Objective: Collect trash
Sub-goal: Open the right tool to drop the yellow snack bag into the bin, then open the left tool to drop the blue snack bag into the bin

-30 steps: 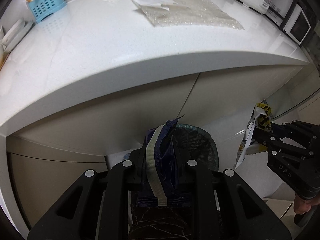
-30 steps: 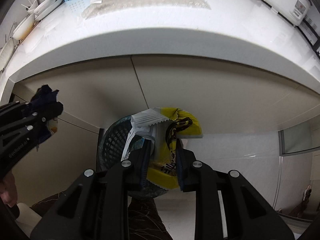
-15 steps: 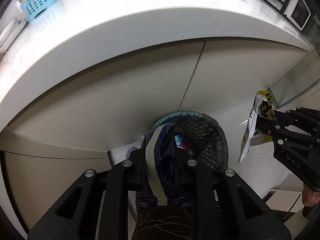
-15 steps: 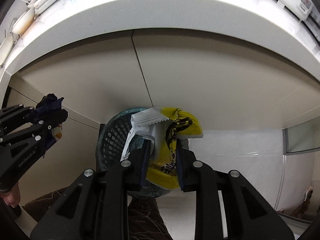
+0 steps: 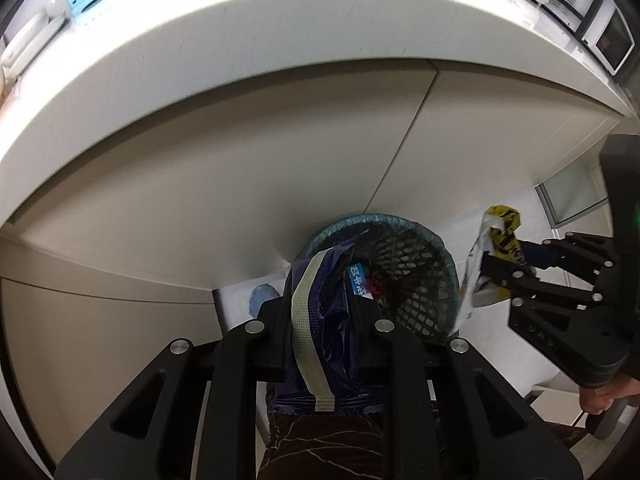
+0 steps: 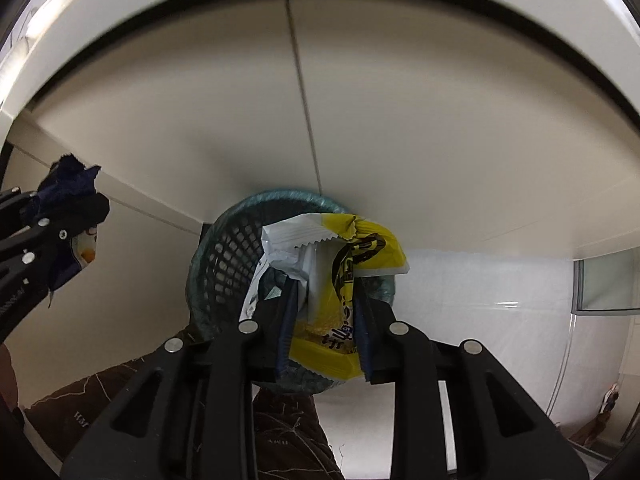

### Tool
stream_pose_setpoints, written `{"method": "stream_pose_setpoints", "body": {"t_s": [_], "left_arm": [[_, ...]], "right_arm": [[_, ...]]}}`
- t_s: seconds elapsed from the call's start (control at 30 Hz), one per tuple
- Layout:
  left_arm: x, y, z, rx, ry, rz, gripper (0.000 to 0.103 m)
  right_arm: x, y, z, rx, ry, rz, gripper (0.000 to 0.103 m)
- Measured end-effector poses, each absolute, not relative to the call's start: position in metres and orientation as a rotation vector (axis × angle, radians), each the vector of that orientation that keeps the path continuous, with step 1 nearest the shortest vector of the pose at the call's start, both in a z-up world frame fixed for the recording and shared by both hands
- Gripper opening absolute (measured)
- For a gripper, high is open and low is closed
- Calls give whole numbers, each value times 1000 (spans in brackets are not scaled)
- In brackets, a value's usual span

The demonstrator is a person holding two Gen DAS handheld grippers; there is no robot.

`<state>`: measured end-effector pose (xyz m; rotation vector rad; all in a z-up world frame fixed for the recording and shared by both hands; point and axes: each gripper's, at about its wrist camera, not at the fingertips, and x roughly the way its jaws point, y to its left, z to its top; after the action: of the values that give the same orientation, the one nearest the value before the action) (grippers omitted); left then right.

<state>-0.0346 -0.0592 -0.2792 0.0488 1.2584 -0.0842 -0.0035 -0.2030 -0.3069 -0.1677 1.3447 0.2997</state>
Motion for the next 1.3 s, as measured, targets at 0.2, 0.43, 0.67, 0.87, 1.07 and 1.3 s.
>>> {"method": "stream_pose_setpoints", "body": {"t_s": [0.2, 0.43, 0.67, 0.87, 1.07, 1.3], "left_arm": [[-33, -58, -283, 42, 1265, -81, 18], [-30, -57, -284, 40, 1271, -78, 18], [-32, -58, -281, 43, 1267, -71, 18], [-30, -62, -285, 43, 1273, -86, 18], [-25, -72, -293, 63, 1277, -128, 18], [-23, -97, -303, 100, 1290, -180, 18]], "right_arm": [[1, -203, -313, -158, 1372, 304, 40], [-2, -199, -322, -143, 1372, 314, 58], [-7, -194, -320, -141, 1342, 330, 86], [-10, -203, -312, -123, 1299, 310, 94], [-11, -224, -304, -101, 1289, 257, 95], [-14, -255, -299, -60, 1289, 181, 95]]}}
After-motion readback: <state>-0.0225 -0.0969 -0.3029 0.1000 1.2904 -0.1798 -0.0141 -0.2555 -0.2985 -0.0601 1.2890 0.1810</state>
